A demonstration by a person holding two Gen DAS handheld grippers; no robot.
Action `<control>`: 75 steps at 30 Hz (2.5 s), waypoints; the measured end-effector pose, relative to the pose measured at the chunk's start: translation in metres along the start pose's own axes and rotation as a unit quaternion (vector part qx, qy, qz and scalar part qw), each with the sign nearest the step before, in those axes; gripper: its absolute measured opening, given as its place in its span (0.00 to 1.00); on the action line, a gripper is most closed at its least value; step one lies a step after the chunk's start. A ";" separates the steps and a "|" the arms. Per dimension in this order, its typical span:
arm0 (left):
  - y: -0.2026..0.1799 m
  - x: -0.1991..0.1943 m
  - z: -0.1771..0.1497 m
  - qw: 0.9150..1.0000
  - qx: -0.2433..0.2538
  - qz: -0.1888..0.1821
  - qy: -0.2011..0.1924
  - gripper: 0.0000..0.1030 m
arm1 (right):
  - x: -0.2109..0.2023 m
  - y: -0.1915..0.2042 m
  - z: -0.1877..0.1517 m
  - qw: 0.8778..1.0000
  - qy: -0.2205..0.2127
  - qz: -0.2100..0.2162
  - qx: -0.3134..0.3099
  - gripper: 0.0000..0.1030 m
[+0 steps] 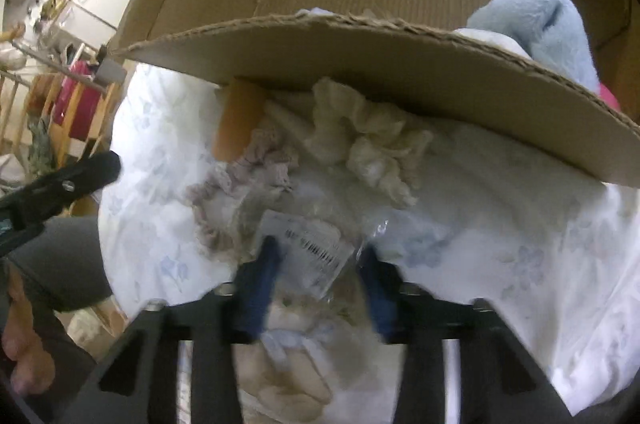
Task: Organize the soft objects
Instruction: 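Grasp the clear barcode bag with the right tool while the left tool grasps a beige scrunchie, then carry the bag and scrunchie over the box with both tools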
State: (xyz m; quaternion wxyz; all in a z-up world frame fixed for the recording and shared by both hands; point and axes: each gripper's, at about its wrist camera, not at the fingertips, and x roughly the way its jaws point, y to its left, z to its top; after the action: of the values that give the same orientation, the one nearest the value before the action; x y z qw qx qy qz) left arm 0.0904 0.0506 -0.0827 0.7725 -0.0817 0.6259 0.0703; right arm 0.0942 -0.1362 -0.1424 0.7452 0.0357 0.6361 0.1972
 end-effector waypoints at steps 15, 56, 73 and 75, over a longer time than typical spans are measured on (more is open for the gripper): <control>-0.070 0.040 -0.016 0.991 0.117 -0.043 0.041 0.65 | -0.082 -0.031 -0.030 0.994 -0.079 0.040 0.060 0.25; -0.074 -0.106 -0.033 0.976 0.150 -0.096 -0.123 0.07 | -0.164 -0.064 -0.033 0.968 -0.184 0.122 0.117 0.25; -0.088 -0.119 0.037 0.971 0.158 -0.084 -0.158 0.07 | -0.193 -0.088 0.018 0.961 -0.230 0.118 0.097 0.25; -0.092 -0.115 0.043 0.970 0.163 -0.077 -0.162 0.07 | -0.188 -0.095 0.024 0.959 -0.230 0.125 0.107 0.25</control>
State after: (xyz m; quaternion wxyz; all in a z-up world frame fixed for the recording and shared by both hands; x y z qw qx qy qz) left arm 0.1267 -0.0311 0.0422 0.8693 0.0097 0.4876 -0.0805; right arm 0.1192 -0.2828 0.0083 0.8324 0.2388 0.4555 0.2064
